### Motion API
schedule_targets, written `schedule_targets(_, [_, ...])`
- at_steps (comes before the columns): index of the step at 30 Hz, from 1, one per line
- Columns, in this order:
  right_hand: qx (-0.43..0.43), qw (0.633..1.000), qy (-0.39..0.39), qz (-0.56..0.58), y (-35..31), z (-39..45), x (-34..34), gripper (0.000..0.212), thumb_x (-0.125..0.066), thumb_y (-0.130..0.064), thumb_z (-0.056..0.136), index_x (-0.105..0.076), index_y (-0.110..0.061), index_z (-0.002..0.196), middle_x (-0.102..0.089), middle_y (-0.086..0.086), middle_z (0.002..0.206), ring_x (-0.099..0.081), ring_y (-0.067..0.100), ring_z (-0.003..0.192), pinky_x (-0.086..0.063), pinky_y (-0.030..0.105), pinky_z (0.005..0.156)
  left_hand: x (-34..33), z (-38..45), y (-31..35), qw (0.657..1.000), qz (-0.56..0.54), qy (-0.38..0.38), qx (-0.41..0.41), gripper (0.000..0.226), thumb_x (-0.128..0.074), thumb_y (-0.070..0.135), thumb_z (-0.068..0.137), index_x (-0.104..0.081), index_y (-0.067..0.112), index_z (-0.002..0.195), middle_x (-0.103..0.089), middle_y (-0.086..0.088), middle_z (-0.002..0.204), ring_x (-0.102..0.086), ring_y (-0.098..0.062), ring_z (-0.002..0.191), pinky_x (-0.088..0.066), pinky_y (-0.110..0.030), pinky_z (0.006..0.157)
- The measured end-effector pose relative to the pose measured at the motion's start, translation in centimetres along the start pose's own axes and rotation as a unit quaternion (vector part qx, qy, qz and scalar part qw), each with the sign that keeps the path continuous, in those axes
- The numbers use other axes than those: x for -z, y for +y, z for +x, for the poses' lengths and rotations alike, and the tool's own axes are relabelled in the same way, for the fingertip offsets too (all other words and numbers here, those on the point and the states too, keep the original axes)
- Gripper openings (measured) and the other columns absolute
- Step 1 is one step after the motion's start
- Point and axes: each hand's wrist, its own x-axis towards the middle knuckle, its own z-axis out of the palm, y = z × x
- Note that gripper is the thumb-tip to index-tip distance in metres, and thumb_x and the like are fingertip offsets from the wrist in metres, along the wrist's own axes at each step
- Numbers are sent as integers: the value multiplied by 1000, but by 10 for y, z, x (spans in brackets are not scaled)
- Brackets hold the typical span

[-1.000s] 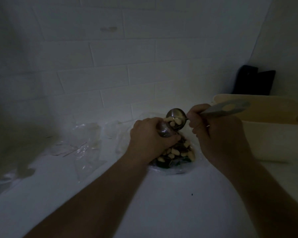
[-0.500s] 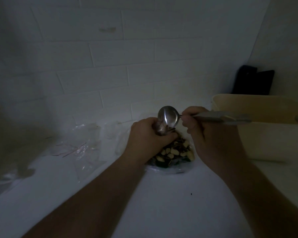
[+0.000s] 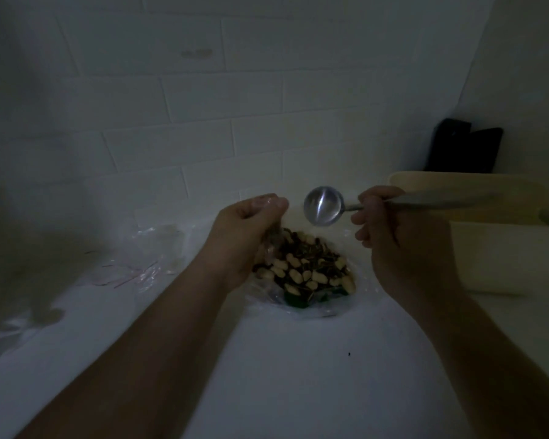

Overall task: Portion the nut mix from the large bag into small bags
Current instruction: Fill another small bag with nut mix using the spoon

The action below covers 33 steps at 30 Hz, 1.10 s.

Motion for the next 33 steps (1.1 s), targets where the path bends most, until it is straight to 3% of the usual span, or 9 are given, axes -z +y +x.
schedule_targets(4, [-47, 993, -94, -58, 2, -3, -6, 26, -42, -32, 109, -66, -24, 106, -72, -1, 82, -71, 14, 73, -60, 45, 71, 8, 1, -11, 971, 222, 19, -85, 47, -88, 36, 82, -74, 26, 125, -78, 8, 100, -74, -7, 91, -60, -24, 85])
schedule_targets(7, [-24, 990, -120, -65, 2, -6, -6, 28, -41, -28, 110, -67, -19, 110, -74, 4, 86, -72, 20, 75, -59, 42, 72, 12, 2, -11, 953, 286, 27, -97, 53, -86, 49, 80, -73, 30, 128, -75, 13, 108, -71, -3, 98, -57, -26, 90])
schedule_targets(13, [-5, 981, -146, -125, 1, -1, 3, 30, -38, -29, 108, -64, -15, 103, -52, -6, 75, -50, 11, 67, -32, 25, 60, 15, -2, -9, 926, 368, -31, -76, 52, -78, 59, 83, -72, 30, 126, -70, 24, 113, -62, 9, 101, -43, -8, 77])
schedule_targets(16, [6, 981, -141, -133, -2, -2, 4, 35, -29, -35, 109, -57, -21, 93, -46, -12, 73, -46, 4, 66, -29, 20, 59, 18, 2, -11, 934, 352, -26, -54, 35, -81, 57, 81, -75, 25, 94, -66, 25, 126, -63, 11, 99, -46, -9, 76])
schedule_targets(20, [9, 978, -150, -142, -6, -4, 2, 33, -27, -41, 103, -53, -24, 90, -44, -13, 72, -46, 3, 64, -25, 11, 60, 20, 2, -6, 955, 294, -2, -23, 29, -85, 51, 81, -77, 29, 99, -78, 14, 94, -72, 7, 81, -56, -12, 68])
schedule_targets(23, [46, 975, -147, -159, -12, -7, -2, 32, -32, -33, 106, -57, -23, 89, -42, -14, 68, -42, 4, 58, -21, 10, 59, 19, 0, -2, 962, 272, -20, 6, 22, -83, 45, 84, -78, 26, 94, -78, 10, 83, -71, 5, 70, -50, -10, 54])
schedule_targets(26, [15, 973, -196, -124, -18, -11, -10, 28, -32, -36, 110, -51, -31, 90, -41, -20, 68, -42, -6, 61, -26, 9, 60, 13, -4, -1, 966, 249, -49, 56, 24, -80, 43, 88, -77, 25, 103, -79, 3, 91, -72, -5, 71, -55, -20, 54])
schedule_targets(29, [37, 974, -201, -96, -21, -18, -19, 29, -34, -41, 109, -53, -30, 89, -44, -20, 68, -45, -1, 60, -29, 9, 59, 9, -6, 0, 973, 208, -61, 78, 26, -78, 40, 91, -77, 20, 108, -80, -8, 100, -73, -21, 80, -58, -28, 62])
schedule_targets(33, [12, 981, -188, -47, -16, -23, -25, 43, -33, -48, 108, -66, -23, 98, -63, -12, 78, -61, 6, 70, -40, 12, 60, 9, -5, 0, 984, 145, -60, 89, 30, -76, 35, 93, -74, 14, 114, -78, -12, 104, -72, -18, 81, -58, -26, 67])
